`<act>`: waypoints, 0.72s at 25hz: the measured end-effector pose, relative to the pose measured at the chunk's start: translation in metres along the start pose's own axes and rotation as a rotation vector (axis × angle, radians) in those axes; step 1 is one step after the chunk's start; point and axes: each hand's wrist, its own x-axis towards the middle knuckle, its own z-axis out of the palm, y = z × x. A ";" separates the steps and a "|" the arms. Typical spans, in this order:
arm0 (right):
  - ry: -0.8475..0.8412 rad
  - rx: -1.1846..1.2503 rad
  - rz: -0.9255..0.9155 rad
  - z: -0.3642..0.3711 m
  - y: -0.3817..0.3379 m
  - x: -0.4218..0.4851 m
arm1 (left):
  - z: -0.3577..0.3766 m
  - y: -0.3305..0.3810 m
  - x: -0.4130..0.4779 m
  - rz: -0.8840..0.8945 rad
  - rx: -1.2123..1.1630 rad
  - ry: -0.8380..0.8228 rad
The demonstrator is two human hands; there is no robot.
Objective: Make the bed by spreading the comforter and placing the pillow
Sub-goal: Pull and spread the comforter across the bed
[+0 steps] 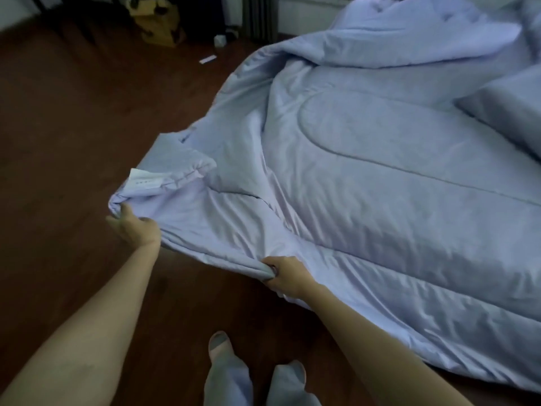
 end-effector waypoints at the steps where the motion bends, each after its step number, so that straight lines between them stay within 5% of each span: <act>1: -0.024 -0.011 0.016 0.010 0.001 0.001 | 0.002 -0.018 0.003 -0.008 0.028 -0.060; 6: -0.078 -0.141 0.037 0.042 0.007 0.000 | 0.006 -0.064 -0.002 0.052 0.152 -0.265; 13: -0.120 -0.091 0.065 0.047 -0.010 0.007 | 0.020 -0.046 0.023 -0.101 0.005 -0.185; 16: -0.307 -0.123 0.120 0.048 -0.013 0.022 | 0.029 -0.049 0.041 -0.325 0.280 -0.426; 18: -0.358 -0.199 0.179 0.046 -0.019 0.029 | 0.028 -0.047 0.038 -0.225 0.537 -0.692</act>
